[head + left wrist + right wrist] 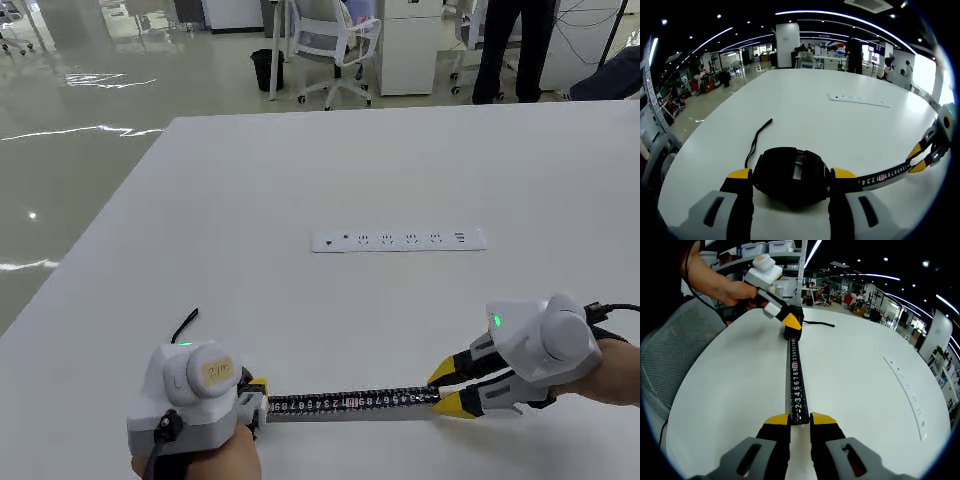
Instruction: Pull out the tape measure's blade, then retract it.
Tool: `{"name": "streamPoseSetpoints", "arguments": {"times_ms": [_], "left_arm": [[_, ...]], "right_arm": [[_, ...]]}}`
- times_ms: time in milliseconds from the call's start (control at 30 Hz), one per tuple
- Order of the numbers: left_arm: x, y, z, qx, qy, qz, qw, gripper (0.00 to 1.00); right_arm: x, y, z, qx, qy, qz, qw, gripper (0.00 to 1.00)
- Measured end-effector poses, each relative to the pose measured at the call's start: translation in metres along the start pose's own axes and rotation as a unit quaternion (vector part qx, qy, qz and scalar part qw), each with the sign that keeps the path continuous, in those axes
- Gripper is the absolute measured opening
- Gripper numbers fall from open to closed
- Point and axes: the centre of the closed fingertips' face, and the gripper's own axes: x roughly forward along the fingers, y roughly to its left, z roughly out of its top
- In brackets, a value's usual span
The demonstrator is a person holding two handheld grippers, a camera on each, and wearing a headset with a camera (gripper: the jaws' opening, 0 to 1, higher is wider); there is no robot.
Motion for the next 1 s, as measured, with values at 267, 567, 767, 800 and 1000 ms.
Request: {"name": "streamPoseSetpoints", "arguments": {"times_ms": [267, 567, 767, 800, 1000], "left_arm": [[-0.0002, -0.0001, -0.0007, -0.001, 0.001, 0.001, 1.0000, 0.56], [-0.0009, -0.0004, -0.0009, 0.000, 0.004, 0.000, 1.0000, 0.56], [-0.0010, -0.0002, -0.0005, 0.001, 0.004, 0.001, 1.0000, 0.56], [-0.0010, -0.0002, -0.0005, 0.001, 0.004, 0.001, 1.0000, 0.56], [-0.0011, 0.0001, -0.0002, 0.003, 0.006, 0.001, 1.0000, 0.56]], "right_arm": [[0.0007, 0.0016, 0.0022, 0.002, 0.000, 0.002, 1.0000, 0.14], [0.0008, 0.0008, 0.0061, -0.002, 0.001, 0.001, 1.0000, 0.14], [0.0018, 0.0007, 0.0075, -0.003, 0.001, 0.002, 1.0000, 0.14], [0.0018, 0.0005, 0.0077, -0.003, 0.002, 0.002, 1.0000, 0.14], [0.0030, 0.0003, 0.0083, -0.004, 0.002, 0.003, 1.0000, 0.14]]}}
